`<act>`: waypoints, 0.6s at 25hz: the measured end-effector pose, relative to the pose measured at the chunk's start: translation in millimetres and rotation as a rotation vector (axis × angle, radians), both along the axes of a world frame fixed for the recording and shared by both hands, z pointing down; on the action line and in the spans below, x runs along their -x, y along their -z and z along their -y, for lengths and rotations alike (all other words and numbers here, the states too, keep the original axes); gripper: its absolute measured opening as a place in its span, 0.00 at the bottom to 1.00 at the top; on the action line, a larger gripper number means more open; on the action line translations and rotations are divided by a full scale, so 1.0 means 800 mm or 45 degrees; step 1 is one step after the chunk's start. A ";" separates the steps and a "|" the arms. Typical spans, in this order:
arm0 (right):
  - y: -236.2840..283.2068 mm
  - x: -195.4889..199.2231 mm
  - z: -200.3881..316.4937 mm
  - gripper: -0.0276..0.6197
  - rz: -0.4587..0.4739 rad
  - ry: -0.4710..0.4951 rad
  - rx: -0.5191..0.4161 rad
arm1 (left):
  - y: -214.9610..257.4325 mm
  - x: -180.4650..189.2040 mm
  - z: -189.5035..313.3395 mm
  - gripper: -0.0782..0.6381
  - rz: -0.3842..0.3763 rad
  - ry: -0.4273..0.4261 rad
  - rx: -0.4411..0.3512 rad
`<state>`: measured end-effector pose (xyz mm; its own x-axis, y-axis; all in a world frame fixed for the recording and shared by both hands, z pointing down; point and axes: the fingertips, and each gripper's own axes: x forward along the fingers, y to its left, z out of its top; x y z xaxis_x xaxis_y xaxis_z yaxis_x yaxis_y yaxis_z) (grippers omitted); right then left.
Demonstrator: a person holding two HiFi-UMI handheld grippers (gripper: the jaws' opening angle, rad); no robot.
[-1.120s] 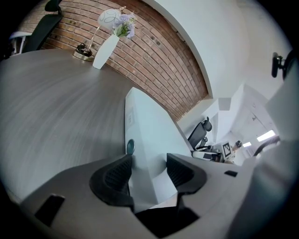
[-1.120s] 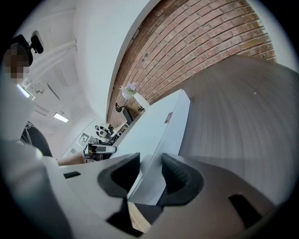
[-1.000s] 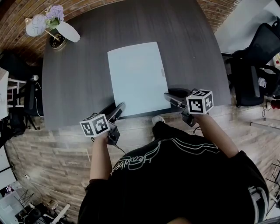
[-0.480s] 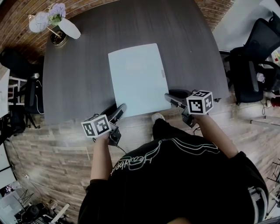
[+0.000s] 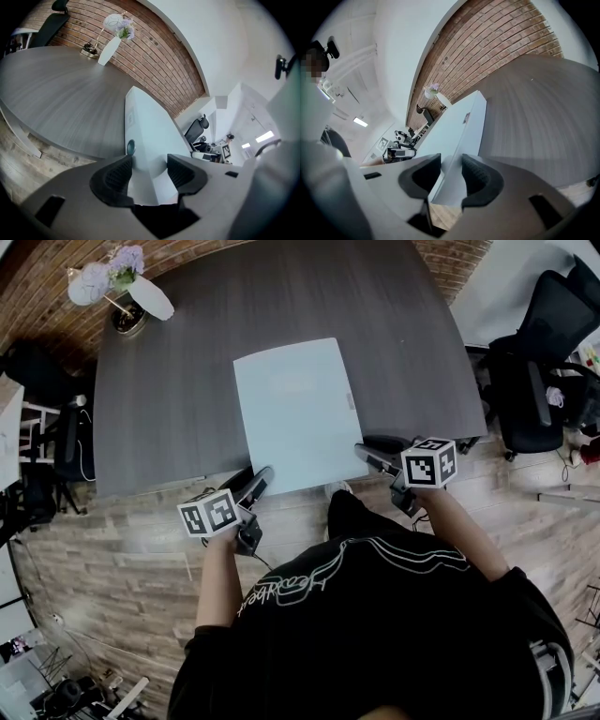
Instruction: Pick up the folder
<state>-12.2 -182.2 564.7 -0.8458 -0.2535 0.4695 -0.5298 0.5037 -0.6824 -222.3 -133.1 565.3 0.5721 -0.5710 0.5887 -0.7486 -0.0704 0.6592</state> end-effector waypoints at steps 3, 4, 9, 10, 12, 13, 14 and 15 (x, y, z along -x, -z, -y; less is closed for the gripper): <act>0.000 -0.004 -0.012 0.23 -0.001 -0.001 0.001 | 0.002 -0.005 -0.011 0.43 -0.001 0.002 -0.004; 0.000 -0.005 -0.016 0.23 0.000 -0.001 0.002 | 0.002 -0.006 -0.014 0.43 -0.004 0.002 -0.006; 0.001 -0.006 -0.030 0.23 0.000 -0.005 0.007 | 0.004 -0.007 -0.028 0.43 -0.010 0.001 -0.009; 0.001 -0.007 -0.033 0.23 0.000 -0.006 0.008 | 0.005 -0.007 -0.030 0.43 -0.011 0.002 -0.008; 0.002 -0.008 -0.038 0.23 -0.005 -0.004 0.007 | 0.006 -0.009 -0.035 0.43 -0.018 0.005 -0.005; 0.002 -0.008 -0.040 0.23 -0.008 -0.003 0.004 | 0.006 -0.009 -0.037 0.43 -0.022 0.007 -0.004; 0.002 -0.009 -0.042 0.23 -0.010 -0.003 0.000 | 0.006 -0.010 -0.039 0.43 -0.024 0.008 -0.004; 0.002 -0.010 -0.043 0.23 -0.009 -0.004 -0.002 | 0.006 -0.011 -0.042 0.43 -0.025 0.008 -0.004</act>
<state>-4.5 -147.5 563.3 -0.8419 -0.2567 0.4748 -0.5358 0.5033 -0.6780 -213.7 -99.8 560.4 0.5802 -0.5765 0.5753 -0.7358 -0.0680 0.6738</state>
